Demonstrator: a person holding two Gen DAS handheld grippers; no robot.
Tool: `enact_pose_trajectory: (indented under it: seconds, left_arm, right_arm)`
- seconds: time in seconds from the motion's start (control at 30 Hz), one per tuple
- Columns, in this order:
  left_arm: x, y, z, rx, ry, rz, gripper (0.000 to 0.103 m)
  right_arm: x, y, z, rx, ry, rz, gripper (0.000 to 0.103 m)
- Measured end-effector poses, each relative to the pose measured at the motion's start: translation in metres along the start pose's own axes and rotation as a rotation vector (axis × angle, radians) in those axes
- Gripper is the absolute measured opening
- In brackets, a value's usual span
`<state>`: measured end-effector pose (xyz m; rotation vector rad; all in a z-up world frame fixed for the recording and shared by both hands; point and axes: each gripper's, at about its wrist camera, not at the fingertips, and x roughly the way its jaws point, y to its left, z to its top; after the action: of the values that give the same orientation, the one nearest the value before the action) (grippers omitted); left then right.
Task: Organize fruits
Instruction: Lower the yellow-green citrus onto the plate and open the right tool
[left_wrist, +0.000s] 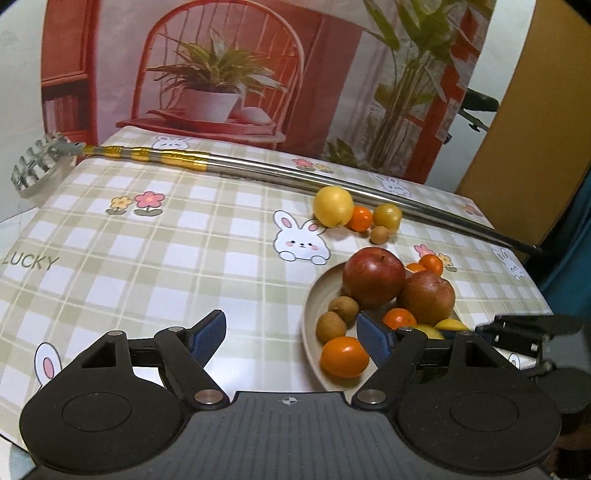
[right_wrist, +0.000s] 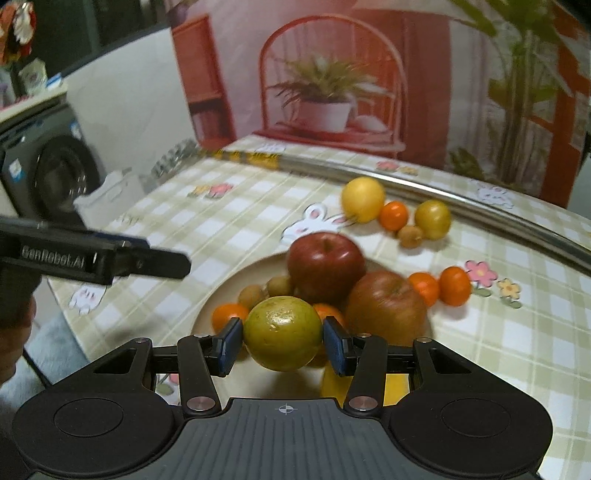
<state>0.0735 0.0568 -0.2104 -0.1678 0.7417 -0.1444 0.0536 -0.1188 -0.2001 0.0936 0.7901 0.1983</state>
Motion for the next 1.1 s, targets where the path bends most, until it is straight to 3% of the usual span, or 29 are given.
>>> enact_pose_trajectory:
  seconds: [0.27, 0.53, 0.8, 1.1]
  left_arm:
    - [-0.003, 0.012, -0.005, -0.028, -0.013, 0.004, 0.08]
    - [-0.003, 0.016, -0.009, -0.037, -0.018, 0.002, 0.08]
    - [-0.006, 0.011, -0.013, -0.029, -0.021, 0.026, 0.08]
    - [-0.019, 0.014, -0.021, -0.077, -0.007, -0.016, 0.08]
  right_arm:
    - [0.014, 0.021, -0.011, -0.055, 0.082, 0.037, 0.044]
    - [0.022, 0.029, -0.013, -0.079, 0.11, 0.054, 0.044]
    - [0.02, 0.029, -0.012, -0.084, 0.088, 0.071, 0.047]
    - [0.003, 0.023, -0.008, -0.059, -0.005, 0.037, 0.055]
